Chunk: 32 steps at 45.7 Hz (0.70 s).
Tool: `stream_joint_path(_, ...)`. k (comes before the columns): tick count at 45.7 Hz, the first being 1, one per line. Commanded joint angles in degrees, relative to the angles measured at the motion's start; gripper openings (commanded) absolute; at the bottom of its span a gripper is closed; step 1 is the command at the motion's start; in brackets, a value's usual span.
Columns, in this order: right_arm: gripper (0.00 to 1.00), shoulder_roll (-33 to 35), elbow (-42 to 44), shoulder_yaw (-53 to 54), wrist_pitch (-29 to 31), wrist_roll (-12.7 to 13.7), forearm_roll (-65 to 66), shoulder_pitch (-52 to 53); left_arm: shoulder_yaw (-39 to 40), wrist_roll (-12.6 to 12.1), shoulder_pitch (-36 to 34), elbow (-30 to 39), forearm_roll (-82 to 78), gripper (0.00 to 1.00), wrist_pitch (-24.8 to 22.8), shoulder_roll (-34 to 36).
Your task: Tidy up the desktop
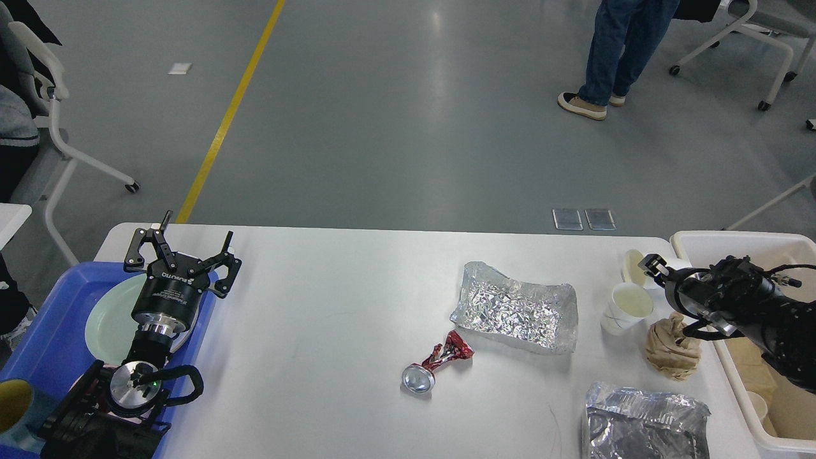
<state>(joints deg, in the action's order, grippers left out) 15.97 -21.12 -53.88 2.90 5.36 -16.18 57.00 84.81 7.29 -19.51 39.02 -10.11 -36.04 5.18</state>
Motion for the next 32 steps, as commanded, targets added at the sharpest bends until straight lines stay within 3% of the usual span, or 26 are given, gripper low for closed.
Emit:
stream_joint_path(1, 0.00, -0.1, -0.1, -0.1, 0.1, 0.1, 0.1, -0.1, 0.0, -0.1, 0.0, 0.0, 0.0, 0.96, 0.0, 0.0)
stream_joint_path(11, 0.00, -0.1, -0.2, 0.3, 0.0, 2.6, -0.6, 0.1, 0.0, -0.1, 0.0, 0.0, 0.0, 0.96, 0.0, 0.0)
stream_joint_path(29, 0.00, 0.2, -0.9, 2.1, 0.3, 2.8, -0.6, 0.9, 0.0, -0.1, 0.0, 0.0, 0.0, 0.96, 0.0, 0.0)
stream_joint_path(30, 0.02, 0.3, -1.3, 2.1, 0.0, 2.8, -0.6, 1.5, 0.0, -0.1, 0.0, 0.0, 0.0, 0.96, 0.0, 0.0)
stream_joint_path(32, 0.41, 0.5, -1.5, 2.1, -0.4, 2.7, -0.5, 2.3, 0.0, -0.1, 0.0, 0.0, 0.0, 0.96, 0.0, 0.0)
